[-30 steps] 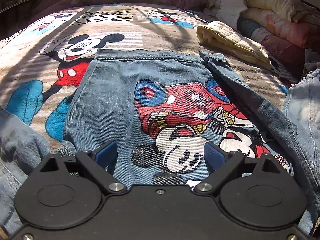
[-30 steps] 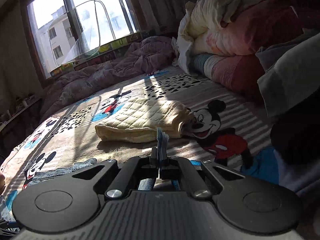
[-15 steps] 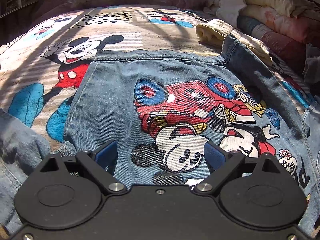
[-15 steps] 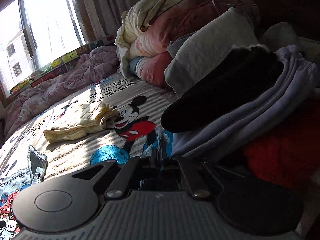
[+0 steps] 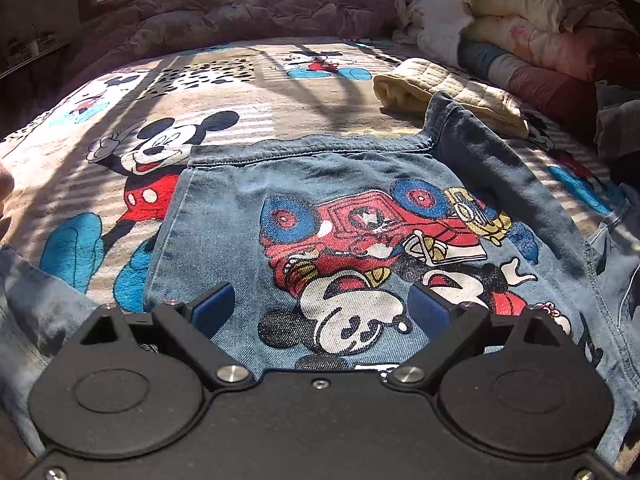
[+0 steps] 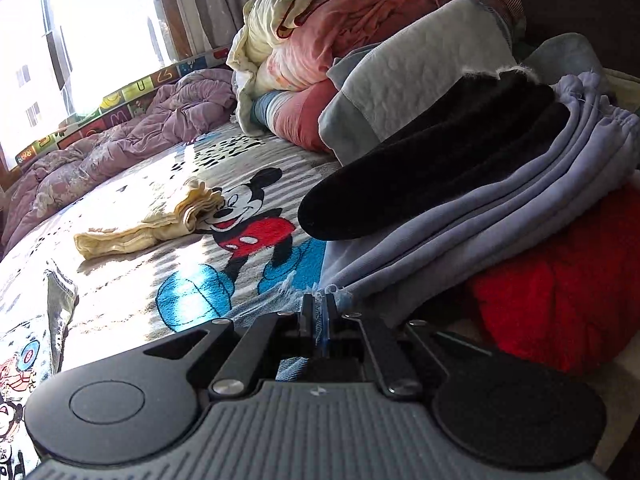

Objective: Fold clothes

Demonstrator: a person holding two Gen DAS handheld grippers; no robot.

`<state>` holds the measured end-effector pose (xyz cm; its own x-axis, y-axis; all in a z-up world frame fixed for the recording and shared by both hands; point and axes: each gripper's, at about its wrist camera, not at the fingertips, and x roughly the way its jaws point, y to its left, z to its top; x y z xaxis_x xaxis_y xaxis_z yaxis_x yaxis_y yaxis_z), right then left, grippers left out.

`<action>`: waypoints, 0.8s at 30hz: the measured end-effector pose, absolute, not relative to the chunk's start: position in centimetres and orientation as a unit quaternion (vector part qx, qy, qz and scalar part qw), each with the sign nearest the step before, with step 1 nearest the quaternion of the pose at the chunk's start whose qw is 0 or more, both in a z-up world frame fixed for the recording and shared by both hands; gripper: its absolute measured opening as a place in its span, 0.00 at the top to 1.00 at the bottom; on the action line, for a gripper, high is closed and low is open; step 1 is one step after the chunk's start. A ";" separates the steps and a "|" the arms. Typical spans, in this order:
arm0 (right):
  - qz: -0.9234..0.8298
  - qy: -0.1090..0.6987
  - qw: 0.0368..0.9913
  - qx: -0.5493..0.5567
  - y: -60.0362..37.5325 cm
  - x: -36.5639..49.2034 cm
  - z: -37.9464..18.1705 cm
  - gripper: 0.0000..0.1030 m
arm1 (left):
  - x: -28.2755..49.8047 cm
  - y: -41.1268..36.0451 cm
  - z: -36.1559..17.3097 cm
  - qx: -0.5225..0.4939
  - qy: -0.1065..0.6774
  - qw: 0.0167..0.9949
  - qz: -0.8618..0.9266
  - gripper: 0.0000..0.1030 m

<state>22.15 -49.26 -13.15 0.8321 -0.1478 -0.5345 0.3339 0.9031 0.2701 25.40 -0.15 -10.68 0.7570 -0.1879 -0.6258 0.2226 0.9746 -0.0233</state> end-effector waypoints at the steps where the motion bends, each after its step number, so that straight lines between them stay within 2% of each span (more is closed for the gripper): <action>1: -0.125 0.253 0.941 0.188 -49.2 21.9 -12.9 0.93 | 24.4 -1.1 -9.7 0.031 0.314 0.938 -0.142 0.08; 2: -0.122 0.249 0.938 0.207 -49.3 21.5 -12.9 0.93 | 23.3 -2.2 -9.0 0.034 0.302 0.935 -0.181 0.08; 6: -0.127 0.227 0.922 0.287 -49.3 18.9 -13.5 0.64 | 18.6 -8.5 -9.3 0.093 0.288 0.890 -0.342 0.08; 9: -0.125 0.222 0.908 0.334 -49.3 17.5 -14.7 0.61 | 15.2 -12.5 -11.2 0.191 0.275 0.856 -0.394 0.10; 10: -0.119 0.225 0.906 0.338 -49.3 17.6 -15.1 0.61 | 14.7 -13.3 -12.1 0.217 0.274 0.850 -0.394 0.14; 13: -0.107 0.230 0.903 0.347 -49.3 18.4 -16.1 0.61 | 14.0 -14.8 -14.6 0.266 0.286 0.829 -0.401 0.34; 14: -0.108 0.230 0.902 0.349 -49.5 18.9 -16.4 0.61 | 14.2 -14.9 -15.2 0.268 0.292 0.824 -0.404 0.34; 16: -0.106 0.233 0.891 0.375 -50.3 20.0 -17.4 0.63 | 14.7 -14.5 -15.5 0.255 0.304 0.821 -0.410 0.35; 17: -0.107 0.232 0.886 0.387 -50.6 20.5 -18.0 0.69 | 15.0 -14.3 -15.4 0.248 0.311 0.818 -0.415 0.35; 18: -0.103 0.230 0.888 0.384 -50.6 20.9 -18.2 0.89 | 15.1 -14.2 -15.4 0.244 0.316 0.815 -0.419 0.35; 19: -0.100 0.229 0.891 0.380 -50.6 21.2 -18.2 0.94 | 15.1 -14.0 -15.3 0.243 0.318 0.813 -0.423 0.35; 24: -0.027 0.166 0.952 0.256 -48.1 22.4 -12.5 0.95 | 15.3 -13.8 -15.3 0.236 0.327 0.805 -0.436 0.35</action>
<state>22.45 -48.06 -12.47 0.9433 0.0329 -0.3304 0.1372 0.8676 0.4780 15.27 -13.82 -15.35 0.4067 -0.5467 -0.7319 0.8556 0.5088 0.0955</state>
